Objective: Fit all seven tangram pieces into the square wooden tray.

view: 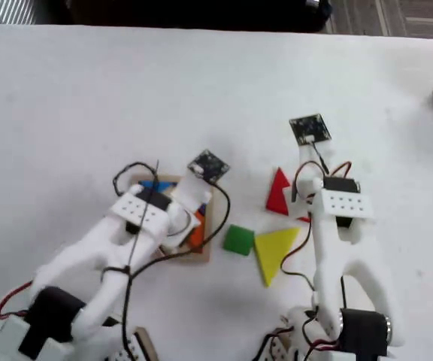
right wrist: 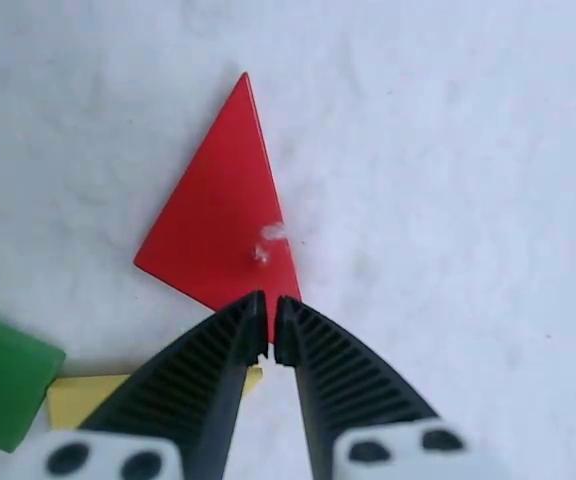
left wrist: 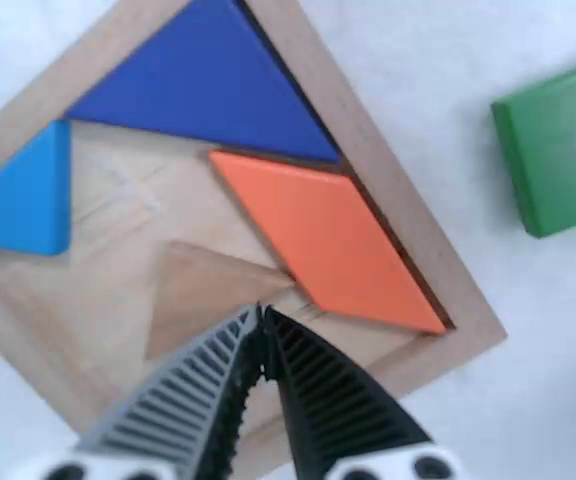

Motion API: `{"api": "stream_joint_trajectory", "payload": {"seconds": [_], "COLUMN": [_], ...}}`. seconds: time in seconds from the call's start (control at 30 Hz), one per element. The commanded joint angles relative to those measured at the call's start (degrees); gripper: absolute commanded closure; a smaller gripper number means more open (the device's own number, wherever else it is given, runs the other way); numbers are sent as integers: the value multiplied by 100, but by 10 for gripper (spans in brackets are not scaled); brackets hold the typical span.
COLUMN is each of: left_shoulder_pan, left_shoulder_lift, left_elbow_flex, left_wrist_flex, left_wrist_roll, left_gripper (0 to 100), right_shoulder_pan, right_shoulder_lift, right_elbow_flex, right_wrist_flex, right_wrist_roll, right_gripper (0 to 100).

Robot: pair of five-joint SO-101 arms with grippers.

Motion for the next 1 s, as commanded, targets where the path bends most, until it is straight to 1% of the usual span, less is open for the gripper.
{"api": "stream_joint_trajectory", "payload": {"seconds": [0.0,0.1,0.3,0.5,0.6,0.67,0.77,0.9,0.97], "left_shoulder_pan": [92,57,4,-629,-866,-1007,-1297,-1640,-1780], "left_shoulder_lift": [207,303,312,286,171,-110,-576,-954,-980], "left_elbow_flex": [-475,-519,-536,-545,-580,-615,-501,-70,18], "left_wrist_flex": [-167,-360,-686,-1116,-1029,-756,-554,-774,-782], "left_wrist_roll": [492,835,1152,1574,1556,1556,1547,1538,1336], "left_gripper": [979,979,979,978,978,978,978,978,978], "right_shoulder_pan": [48,48,48,48,48,48,48,40,40], "right_shoulder_lift": [-189,-189,-198,-198,-198,-198,-198,-198,-198], "right_elbow_flex": [-35,-35,-35,-35,-35,-35,-35,-35,-35], "right_wrist_flex": [-92,-84,-84,-92,-92,-101,-101,-101,-101], "right_wrist_roll": [-44,-44,-35,-18,-9,0,0,0,0], "right_gripper": [981,981,981,981,981,981,981,981,981]}}
